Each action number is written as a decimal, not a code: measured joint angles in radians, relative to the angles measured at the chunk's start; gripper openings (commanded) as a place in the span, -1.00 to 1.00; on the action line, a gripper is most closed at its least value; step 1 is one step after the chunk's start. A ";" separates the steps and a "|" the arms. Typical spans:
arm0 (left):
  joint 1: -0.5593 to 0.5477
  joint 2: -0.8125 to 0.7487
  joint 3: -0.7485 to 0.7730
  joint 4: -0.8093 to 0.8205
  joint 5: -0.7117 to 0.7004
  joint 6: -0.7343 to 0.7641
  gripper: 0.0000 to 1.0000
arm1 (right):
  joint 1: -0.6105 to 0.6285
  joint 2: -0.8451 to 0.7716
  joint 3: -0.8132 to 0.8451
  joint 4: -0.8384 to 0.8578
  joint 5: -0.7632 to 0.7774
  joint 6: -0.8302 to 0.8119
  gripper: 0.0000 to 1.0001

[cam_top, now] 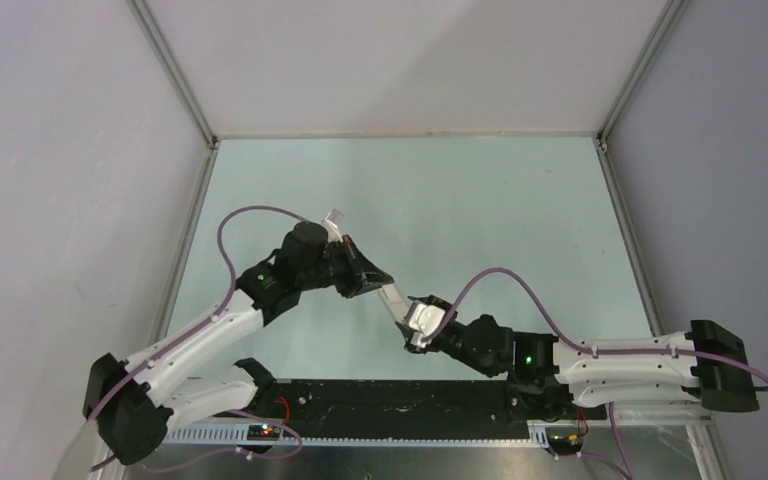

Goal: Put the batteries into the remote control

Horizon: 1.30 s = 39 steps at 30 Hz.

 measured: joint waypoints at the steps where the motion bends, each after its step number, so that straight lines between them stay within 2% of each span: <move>1: -0.001 -0.017 0.000 0.001 0.001 -0.006 -0.96 | 0.002 -0.006 -0.012 0.034 0.007 -0.027 0.15; 10: -0.012 -0.051 0.000 -0.001 0.023 -0.035 -0.93 | 0.034 0.034 -0.061 0.373 0.027 -0.283 0.00; 18: -0.012 -0.079 0.002 -0.002 0.033 -0.036 -0.92 | 0.034 0.097 -0.077 0.480 0.016 -0.402 -0.03; 22: -0.013 -0.087 0.002 -0.002 0.041 -0.037 -0.90 | 0.034 0.105 -0.081 0.493 0.010 -0.423 -0.18; 31: -0.019 -0.089 0.040 -0.017 0.042 -0.047 -0.69 | 0.026 0.133 -0.082 0.539 0.004 -0.451 -0.55; 36: -0.021 -0.088 0.063 -0.024 0.036 -0.045 -0.66 | 0.026 0.138 -0.082 0.599 0.037 -0.485 -0.71; 39: -0.023 -0.088 0.063 -0.027 0.035 -0.046 -0.67 | 0.024 0.138 -0.082 0.617 0.055 -0.500 -0.94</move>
